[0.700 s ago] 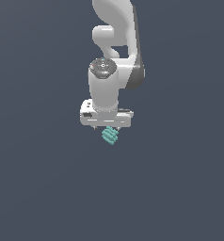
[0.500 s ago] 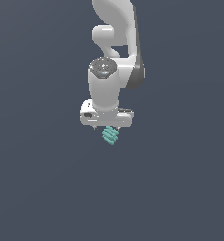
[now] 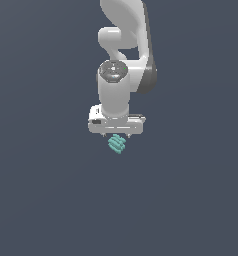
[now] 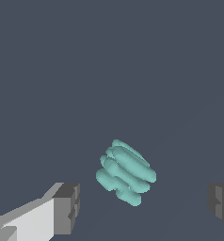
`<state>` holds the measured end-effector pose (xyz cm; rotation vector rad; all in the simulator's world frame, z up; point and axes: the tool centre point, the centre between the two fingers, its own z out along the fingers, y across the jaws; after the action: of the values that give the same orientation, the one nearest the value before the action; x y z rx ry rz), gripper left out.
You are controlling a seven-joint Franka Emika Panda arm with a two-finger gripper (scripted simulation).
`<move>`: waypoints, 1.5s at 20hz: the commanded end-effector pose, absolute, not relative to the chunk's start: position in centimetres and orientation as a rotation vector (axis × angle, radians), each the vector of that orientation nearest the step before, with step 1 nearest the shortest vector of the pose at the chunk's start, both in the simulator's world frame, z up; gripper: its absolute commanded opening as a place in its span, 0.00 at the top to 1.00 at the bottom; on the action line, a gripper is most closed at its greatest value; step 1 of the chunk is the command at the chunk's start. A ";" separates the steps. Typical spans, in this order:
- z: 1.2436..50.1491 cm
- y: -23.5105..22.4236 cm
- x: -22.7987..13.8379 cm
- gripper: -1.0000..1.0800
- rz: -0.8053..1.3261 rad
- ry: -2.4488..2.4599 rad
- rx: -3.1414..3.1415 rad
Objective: Pick up the object and move it to a goal position.
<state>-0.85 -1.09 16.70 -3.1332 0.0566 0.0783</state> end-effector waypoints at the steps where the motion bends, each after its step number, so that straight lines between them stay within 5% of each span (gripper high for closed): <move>1: 16.7 -1.1 -0.9 0.04 0.079 0.056 -3.133; 30: 12.7 -1.3 -3.1 0.04 0.033 -0.828 -3.027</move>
<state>-2.88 -1.28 12.98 -3.0438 -0.7618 0.0364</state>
